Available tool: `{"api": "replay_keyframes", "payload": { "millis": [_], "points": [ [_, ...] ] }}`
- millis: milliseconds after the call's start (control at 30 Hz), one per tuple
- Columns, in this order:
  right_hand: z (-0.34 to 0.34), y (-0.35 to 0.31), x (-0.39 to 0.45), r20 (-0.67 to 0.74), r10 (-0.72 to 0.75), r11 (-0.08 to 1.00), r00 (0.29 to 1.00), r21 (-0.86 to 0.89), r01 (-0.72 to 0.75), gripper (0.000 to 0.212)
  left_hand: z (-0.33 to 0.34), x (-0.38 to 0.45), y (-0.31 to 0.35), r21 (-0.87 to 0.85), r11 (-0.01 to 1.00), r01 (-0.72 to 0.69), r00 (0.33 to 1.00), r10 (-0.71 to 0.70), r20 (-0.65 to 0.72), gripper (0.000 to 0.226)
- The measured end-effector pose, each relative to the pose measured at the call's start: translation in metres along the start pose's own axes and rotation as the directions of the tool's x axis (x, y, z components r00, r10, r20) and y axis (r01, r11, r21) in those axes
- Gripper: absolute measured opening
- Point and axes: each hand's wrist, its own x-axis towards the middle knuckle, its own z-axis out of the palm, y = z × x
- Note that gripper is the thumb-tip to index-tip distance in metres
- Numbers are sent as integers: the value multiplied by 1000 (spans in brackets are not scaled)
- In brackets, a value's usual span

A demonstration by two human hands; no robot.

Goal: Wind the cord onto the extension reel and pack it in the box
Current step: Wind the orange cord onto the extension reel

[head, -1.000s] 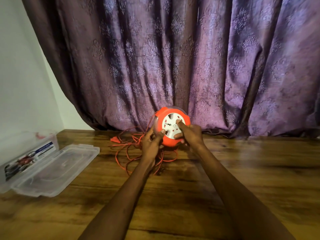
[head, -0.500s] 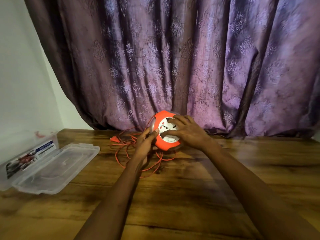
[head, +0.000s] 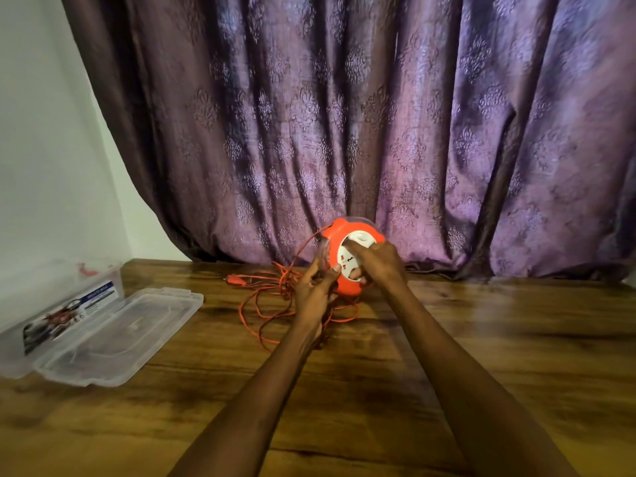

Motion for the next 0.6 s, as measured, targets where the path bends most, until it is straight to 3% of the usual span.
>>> {"api": "replay_keyframes", "payload": {
  "millis": [67, 133, 200, 233, 267, 333, 400, 467, 600],
  "points": [
    [1, 4, 4, 63, -10, 995, 998, 104, 3, 61, -2, 2, 2, 15, 1000, -25, 1000, 25, -10, 45],
    [1, 9, 7, 59, -88, 992, 994, 96, 82, 49, -8, 5, 8, 31, 999, -12, 999, 13, -36, 44],
    [-4, 15, 8, -10, -260, 959, 966, -123, 256, 32, -18, 9, 15, 66, 997, 27, 997, -23, -68, 41],
    [-8, 17, 8, -31, -390, 890, 920, -270, 368, 22, -23, 11, 18, 91, 994, 52, 996, -44, -81, 39],
    [-13, 19, 7, -2, -545, 774, 838, -385, 503, 15, -28, 13, 22, 113, 991, 73, 994, -63, -84, 37],
    [-20, 19, 6, 209, -768, 436, 605, -521, 734, 29, -35, 15, 27, 119, 987, 105, 993, -96, -74, 32],
    [-22, 15, 3, 435, -781, 121, 447, -597, 793, 43, -39, 17, 31, 99, 987, 126, 990, -119, -73, 24],
    [-24, 7, 1, 568, -724, -71, 392, -627, 776, 49, -44, 19, 31, 116, 985, 131, 989, -122, -82, 20],
    [-31, -3, 2, 694, -668, -320, 269, -594, 738, 43, -48, 17, 28, 182, 977, 106, 994, -109, 5, 28]
  ]
}}
